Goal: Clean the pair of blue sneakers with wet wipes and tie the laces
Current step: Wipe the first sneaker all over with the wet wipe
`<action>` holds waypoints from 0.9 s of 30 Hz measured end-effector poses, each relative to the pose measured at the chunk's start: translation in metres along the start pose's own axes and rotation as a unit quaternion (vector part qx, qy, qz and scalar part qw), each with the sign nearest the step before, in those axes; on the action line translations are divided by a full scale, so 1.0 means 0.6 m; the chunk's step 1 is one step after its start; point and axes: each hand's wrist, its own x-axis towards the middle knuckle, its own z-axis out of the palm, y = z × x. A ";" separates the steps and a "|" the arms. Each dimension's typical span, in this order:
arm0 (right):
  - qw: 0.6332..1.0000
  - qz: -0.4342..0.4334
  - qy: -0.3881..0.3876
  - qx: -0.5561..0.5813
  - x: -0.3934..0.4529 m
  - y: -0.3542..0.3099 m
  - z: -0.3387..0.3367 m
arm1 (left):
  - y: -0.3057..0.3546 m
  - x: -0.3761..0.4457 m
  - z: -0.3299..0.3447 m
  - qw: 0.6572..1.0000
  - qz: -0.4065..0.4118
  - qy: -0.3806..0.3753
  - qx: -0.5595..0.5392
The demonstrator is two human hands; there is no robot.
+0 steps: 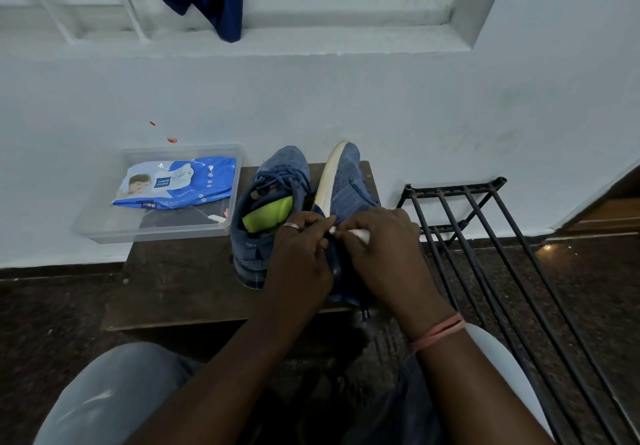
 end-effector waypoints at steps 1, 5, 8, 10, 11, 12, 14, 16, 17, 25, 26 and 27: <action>1.000 0.019 0.014 -0.002 0.006 0.009 -0.002 | 0.001 0.000 0.000 1.000 0.000 -0.004 -0.002; 0.992 0.102 0.080 0.004 0.021 0.026 -0.007 | 0.004 -0.005 0.002 1.000 0.013 0.002 -0.007; 0.997 0.071 0.032 -0.004 0.004 0.004 -0.001 | 0.001 0.000 0.001 1.000 0.005 0.000 -0.001; 0.999 0.039 0.015 -0.015 -0.007 -0.004 0.002 | 0.000 0.001 0.000 1.000 0.005 0.000 0.006; 0.999 0.038 0.019 -0.017 -0.006 -0.003 0.000 | 0.000 0.001 0.000 1.000 0.004 -0.001 0.006; 0.998 0.052 0.029 -0.023 0.000 0.002 -0.002 | 0.002 0.000 0.000 1.000 0.003 -0.003 0.003; 0.992 0.102 0.065 -0.047 0.017 0.017 -0.008 | 0.007 -0.004 0.002 1.000 0.006 -0.005 -0.003; 0.986 0.135 0.093 -0.041 0.025 0.023 -0.012 | 0.008 -0.007 0.002 1.000 0.008 -0.008 -0.003; 0.987 0.128 0.088 -0.031 0.022 0.018 -0.012 | 0.007 -0.006 0.001 1.000 0.006 -0.008 -0.001; 0.988 0.117 0.071 -0.073 0.023 0.016 -0.009 | 0.006 -0.006 0.004 1.000 0.000 -0.010 -0.001; 0.985 0.140 0.085 -0.056 0.028 0.023 -0.015 | 0.006 -0.007 0.005 1.000 0.003 -0.012 -0.004; 0.985 0.145 0.085 -0.039 0.029 0.025 -0.017 | 0.006 -0.007 0.005 1.000 0.005 -0.011 -0.005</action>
